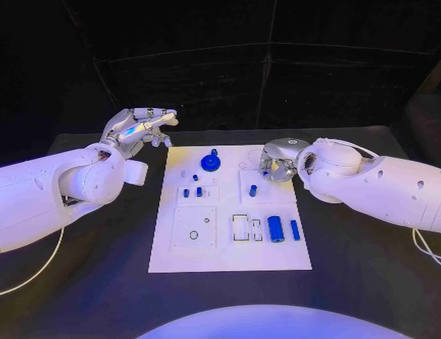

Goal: Assemble the parts on the task board

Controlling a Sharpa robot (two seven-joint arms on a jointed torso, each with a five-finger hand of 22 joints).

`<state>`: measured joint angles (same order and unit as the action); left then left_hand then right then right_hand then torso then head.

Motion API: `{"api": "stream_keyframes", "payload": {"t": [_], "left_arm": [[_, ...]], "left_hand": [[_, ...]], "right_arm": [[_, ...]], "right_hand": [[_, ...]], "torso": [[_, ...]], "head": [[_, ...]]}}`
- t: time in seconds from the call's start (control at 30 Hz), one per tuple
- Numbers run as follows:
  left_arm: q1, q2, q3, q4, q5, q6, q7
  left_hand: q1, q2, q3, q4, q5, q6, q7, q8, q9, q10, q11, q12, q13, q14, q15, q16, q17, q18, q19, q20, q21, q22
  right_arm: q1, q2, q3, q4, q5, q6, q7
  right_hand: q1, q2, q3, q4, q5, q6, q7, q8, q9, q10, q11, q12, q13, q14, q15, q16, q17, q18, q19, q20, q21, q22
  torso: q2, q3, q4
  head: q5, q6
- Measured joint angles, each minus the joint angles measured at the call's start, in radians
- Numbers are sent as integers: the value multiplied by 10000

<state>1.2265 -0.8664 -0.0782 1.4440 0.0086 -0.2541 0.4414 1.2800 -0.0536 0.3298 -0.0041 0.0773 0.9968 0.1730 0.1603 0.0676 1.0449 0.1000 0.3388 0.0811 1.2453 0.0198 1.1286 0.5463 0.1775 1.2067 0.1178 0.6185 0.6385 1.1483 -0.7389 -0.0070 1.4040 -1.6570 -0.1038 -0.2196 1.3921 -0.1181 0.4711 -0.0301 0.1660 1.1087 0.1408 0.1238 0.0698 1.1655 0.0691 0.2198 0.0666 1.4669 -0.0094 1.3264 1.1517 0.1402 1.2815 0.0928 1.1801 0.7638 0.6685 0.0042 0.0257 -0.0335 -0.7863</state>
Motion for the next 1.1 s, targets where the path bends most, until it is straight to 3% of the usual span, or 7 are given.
{"api": "stream_keyframes", "payload": {"t": [0.5, 0.93, 1.1], "left_arm": [[1, -108, -1, -28, 5, 42, -60], [3, -253, -5, -49, 8, 39, -90], [3, -324, -7, -29, 10, 32, -104]], "left_hand": [[49, 49, 1, -56, 0, 38, -37, 36, 10, -72, -1, 25, -8, -36, -36, -19, -69, -1, 0, 0, -8, -24], [91, 91, 1, -56, 0, 38, -37, 65, 10, -71, -1, 55, -7, -72, 1, -19, -118, -2, 0, 0, -63, -41], [105, 77, -27, -84, 0, 38, -37, 65, 10, -71, 0, 56, -16, -108, -35, -64, -148, -2, 0, 0, -63, -43]], "right_arm": [[-88, -211, -43, 325, -196, -373, -226], [-52, -756, -34, 946, -65, -852, -317], [22, -996, -26, 1305, 176, -939, -348]], "right_hand": [[17, 17, 564, -291, -115, 147, -30, -50, 3, 191, -47, -51, -28, -36, -35, 37, -2, 0, 73, -74, 193, 230], [40, 40, 744, -379, -174, 147, -30, -91, -2, 227, -11, -127, -20, -36, -35, 37, -10, 0, 72, -73, 194, 253], [40, 40, 770, -355, -206, 147, -30, -91, -5, 227, -11, -128, -21, -36, -35, 37, -23, 0, 72, -73, 194, 253]], "torso": [[-3, 3, 0], [-6, -10, 11], [-10, -12, 16]], "head": [[-23, -23], [-81, -51], [-35, -44]]}}
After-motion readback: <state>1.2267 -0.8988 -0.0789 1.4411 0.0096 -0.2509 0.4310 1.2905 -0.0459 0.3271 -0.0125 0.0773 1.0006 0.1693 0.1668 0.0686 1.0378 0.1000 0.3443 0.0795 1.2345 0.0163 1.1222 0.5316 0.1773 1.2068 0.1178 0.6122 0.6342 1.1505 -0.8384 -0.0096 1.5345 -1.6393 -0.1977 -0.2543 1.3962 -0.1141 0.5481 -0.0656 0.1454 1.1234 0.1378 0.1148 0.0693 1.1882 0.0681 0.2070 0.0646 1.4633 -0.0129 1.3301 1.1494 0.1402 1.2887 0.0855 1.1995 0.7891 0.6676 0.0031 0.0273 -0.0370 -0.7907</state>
